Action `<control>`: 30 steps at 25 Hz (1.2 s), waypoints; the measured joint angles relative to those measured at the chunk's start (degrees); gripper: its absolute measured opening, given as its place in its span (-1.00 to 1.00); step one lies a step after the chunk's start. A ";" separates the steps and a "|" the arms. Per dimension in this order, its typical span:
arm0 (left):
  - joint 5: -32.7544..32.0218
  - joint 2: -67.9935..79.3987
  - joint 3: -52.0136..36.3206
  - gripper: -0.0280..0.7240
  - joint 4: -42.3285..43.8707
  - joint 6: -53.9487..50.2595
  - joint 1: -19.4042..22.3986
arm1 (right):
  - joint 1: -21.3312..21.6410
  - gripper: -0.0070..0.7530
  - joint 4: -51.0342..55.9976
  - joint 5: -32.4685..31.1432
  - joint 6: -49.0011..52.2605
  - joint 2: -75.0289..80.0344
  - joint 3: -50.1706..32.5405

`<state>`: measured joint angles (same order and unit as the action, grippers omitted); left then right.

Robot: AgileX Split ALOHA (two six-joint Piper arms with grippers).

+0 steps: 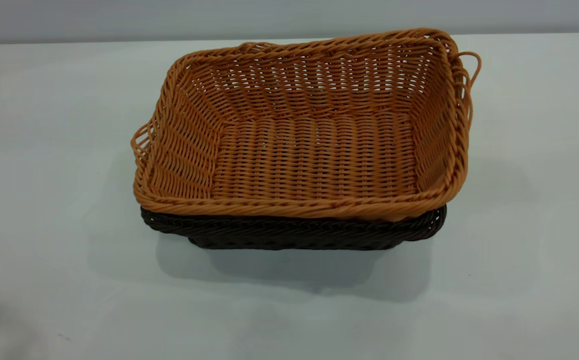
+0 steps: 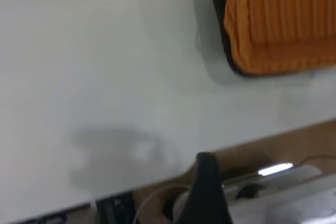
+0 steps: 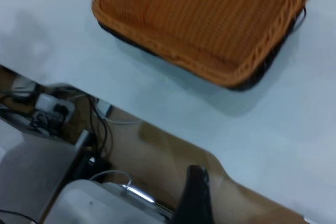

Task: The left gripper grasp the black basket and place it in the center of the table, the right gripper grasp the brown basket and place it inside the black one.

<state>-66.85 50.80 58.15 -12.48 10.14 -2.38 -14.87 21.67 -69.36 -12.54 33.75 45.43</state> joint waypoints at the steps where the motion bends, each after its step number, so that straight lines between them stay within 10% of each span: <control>1: 0.00 -2.53 -2.56 0.53 0.00 0.00 0.00 | 0.00 0.57 -0.26 0.05 0.00 -1.65 -1.38; 30: 0.32 -41.05 -27.42 0.53 0.07 0.72 0.00 | 0.00 0.56 -5.93 2.71 -0.20 -34.72 -18.39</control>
<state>-66.53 9.76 30.72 -12.41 10.86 -2.38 -14.87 15.74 -66.65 -12.74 -0.97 27.04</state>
